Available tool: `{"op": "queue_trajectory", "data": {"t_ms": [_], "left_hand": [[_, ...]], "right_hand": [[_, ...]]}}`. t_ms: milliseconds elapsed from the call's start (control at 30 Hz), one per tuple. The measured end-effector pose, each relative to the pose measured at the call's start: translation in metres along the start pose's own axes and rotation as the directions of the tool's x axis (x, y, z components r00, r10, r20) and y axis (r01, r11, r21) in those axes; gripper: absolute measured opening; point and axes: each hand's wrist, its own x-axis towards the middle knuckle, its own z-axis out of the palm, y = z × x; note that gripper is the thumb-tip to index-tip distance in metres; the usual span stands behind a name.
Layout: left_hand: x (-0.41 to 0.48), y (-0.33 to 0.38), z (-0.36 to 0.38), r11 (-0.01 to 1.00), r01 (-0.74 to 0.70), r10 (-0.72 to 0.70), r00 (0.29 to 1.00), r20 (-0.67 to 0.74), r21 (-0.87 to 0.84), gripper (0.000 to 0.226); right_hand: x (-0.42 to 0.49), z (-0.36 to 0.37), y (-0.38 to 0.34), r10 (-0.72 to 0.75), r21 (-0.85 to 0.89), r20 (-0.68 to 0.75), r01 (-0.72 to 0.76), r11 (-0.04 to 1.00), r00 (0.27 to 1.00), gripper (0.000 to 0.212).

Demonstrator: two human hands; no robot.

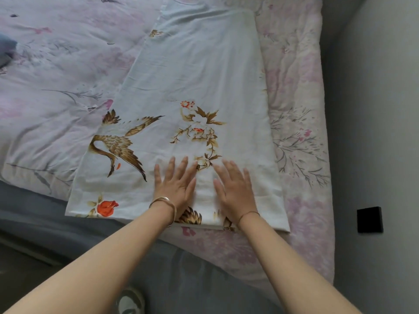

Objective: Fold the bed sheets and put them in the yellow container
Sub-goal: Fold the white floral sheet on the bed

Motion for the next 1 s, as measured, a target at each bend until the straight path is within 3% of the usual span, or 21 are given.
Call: {"op": "queue_trajectory", "data": {"t_ms": [67,167,333,433,467,533,600,667,767,933,1000], "left_hand": [[0.011,-0.009,0.012,1.000,0.002,-0.002,1.000,-0.022,0.018,0.066],[0.019,-0.040,0.011,0.992,0.080,-0.075,0.996,-0.057,0.099,0.063],[0.022,-0.110,-0.014,0.937,0.342,-0.338,0.939,-0.066,0.075,0.057],[0.011,-0.124,-0.025,0.882,0.467,-0.470,0.882,0.038,0.064,0.065],[0.005,-0.115,-0.026,0.903,0.426,-0.428,0.902,0.047,0.053,0.067],[-0.012,-0.088,-0.011,0.987,0.130,-0.130,0.992,-0.008,0.092,0.065],[-0.031,-0.063,0.002,0.967,-0.195,0.201,0.979,-0.018,0.164,0.065],[-0.040,-0.052,0.009,0.918,-0.333,0.323,0.943,0.083,0.216,0.070],[-0.041,-0.053,0.014,0.886,-0.367,0.347,0.930,0.119,0.285,0.090],[-0.045,-0.059,0.008,0.862,-0.403,0.414,0.910,0.031,0.309,0.082],[-0.048,-0.065,0.004,0.857,-0.433,0.448,0.894,0.013,0.280,0.096]], "right_hand": [[0.008,0.021,0.021,0.001,-0.030,0.111,0.002,1.000,0.994,0.066],[-0.008,0.024,0.064,0.143,-0.082,0.017,-0.141,0.987,0.990,0.071],[-0.020,0.006,0.112,0.304,-0.142,0.013,-0.299,0.944,0.953,0.072],[-0.035,-0.003,0.112,0.234,-0.051,-0.018,-0.235,0.971,0.972,0.069],[-0.040,-0.005,0.106,0.152,-0.011,-0.023,-0.153,0.988,0.988,0.067],[-0.050,-0.005,0.090,-0.086,0.012,0.007,0.086,0.996,0.996,0.062],[-0.056,-0.002,0.077,-0.329,-0.068,0.126,0.339,0.938,0.936,0.060],[-0.058,0.005,0.069,-0.432,-0.171,0.211,0.468,0.867,0.877,0.065],[-0.057,0.010,0.062,-0.430,-0.207,0.195,0.465,0.861,0.882,0.069],[-0.058,0.009,0.055,-0.439,-0.208,0.086,0.447,0.870,0.894,0.068],[-0.054,0.009,0.053,-0.393,-0.145,0.012,0.390,0.909,0.920,0.075]]}}
